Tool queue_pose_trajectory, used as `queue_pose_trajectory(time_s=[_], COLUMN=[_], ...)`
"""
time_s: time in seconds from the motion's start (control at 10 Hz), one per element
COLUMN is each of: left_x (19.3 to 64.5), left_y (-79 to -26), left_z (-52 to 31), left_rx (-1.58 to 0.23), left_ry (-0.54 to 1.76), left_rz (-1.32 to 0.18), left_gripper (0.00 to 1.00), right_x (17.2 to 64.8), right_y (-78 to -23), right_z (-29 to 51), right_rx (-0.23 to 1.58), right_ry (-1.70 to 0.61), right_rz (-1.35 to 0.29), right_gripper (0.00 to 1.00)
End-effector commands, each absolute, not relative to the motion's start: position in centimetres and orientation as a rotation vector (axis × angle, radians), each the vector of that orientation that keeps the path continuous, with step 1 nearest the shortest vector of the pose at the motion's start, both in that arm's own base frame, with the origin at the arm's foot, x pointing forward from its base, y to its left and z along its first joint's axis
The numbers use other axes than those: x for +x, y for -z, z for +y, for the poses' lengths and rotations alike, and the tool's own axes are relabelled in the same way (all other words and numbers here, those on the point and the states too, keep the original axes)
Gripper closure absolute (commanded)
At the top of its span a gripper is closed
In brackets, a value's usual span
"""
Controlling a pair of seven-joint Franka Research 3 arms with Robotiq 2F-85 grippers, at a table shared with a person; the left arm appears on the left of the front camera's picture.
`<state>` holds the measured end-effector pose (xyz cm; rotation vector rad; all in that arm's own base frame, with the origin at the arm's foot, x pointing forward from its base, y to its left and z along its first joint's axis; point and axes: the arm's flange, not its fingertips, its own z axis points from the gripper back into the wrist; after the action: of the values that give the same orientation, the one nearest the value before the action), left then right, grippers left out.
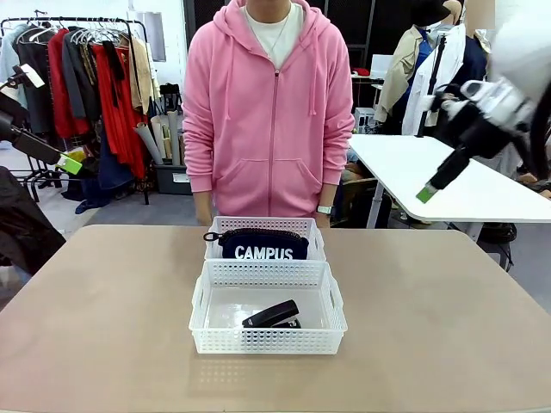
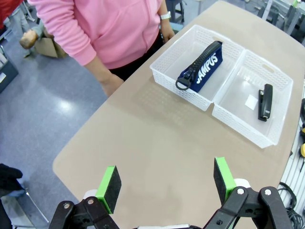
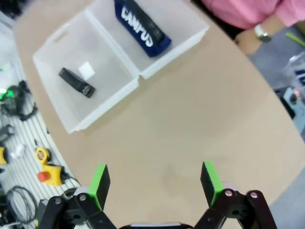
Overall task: Distribute items into two baskets.
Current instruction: Place the picked Stapler into the Organizing basket as instructed by the person.
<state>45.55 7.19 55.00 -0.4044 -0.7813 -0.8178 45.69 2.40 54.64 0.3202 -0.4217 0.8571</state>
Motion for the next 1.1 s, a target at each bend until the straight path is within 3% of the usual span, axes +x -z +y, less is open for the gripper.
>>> queue_pose_trajectory(time_s=[0.0, 0.5, 1.0], left_x=[45.5, 45.5, 45.5], left_y=[-55.0, -55.0, -55.0], left_z=[7.1, 7.1, 7.1], left_rx=[-0.406, -0.406, -0.406], left_ry=[0.817, 0.817, 0.817], left_rz=[-0.789, -0.789, -0.789], left_gripper=[0.00, 0.00, 0.00], right_x=[44.8, 41.1, 41.3], right_y=[-54.8, -55.8, -56.6], right_z=[-0.8, -6.6, -7.0], right_rx=[0.402, 0.432, 0.420], right_ry=[-0.804, -0.702, -0.682], right_rz=[-0.485, -0.636, -0.589], right_gripper=[0.00, 0.00, 0.00])
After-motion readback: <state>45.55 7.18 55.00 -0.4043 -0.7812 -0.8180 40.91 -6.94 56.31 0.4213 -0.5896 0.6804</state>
